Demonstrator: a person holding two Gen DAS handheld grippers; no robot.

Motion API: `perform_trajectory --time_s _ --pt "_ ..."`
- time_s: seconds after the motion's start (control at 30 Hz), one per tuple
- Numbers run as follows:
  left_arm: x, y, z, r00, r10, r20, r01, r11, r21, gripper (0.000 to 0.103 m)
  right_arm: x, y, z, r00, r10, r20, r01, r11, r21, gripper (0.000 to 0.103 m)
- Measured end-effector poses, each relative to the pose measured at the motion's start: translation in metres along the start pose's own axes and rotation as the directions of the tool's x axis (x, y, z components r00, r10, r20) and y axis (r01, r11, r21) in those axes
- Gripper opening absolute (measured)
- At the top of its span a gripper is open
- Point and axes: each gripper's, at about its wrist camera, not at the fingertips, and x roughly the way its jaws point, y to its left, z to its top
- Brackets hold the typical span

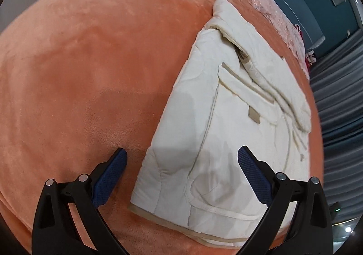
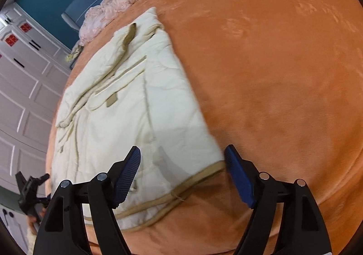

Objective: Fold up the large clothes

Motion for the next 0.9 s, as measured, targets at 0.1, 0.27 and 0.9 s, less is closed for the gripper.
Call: perform_trajectory --time_s 0.1,0.27,0.9 --pt "0.002 -0.004 -0.004 0.999 0.033 0.012 -0.033 0.999 0.022 0.094 0.005 0.004 0.001 1.000 0.023 0.007 -0.023 1.000 0.011 0.075" --pt "0.000 -0.016 -0.007 0.997 0.077 0.005 -0.077 0.995 0.067 0.061 0.009 0.011 0.001 0.997 0.073 0.002 -0.073 0.997 0.006 0.049" --pt "-0.106 -0.038 -0.036 0.999 0.010 0.038 -0.017 0.981 0.195 0.009 -0.081 0.038 -0.017 0.999 0.048 -0.002 -0.047 0.970 -0.239 0.004"
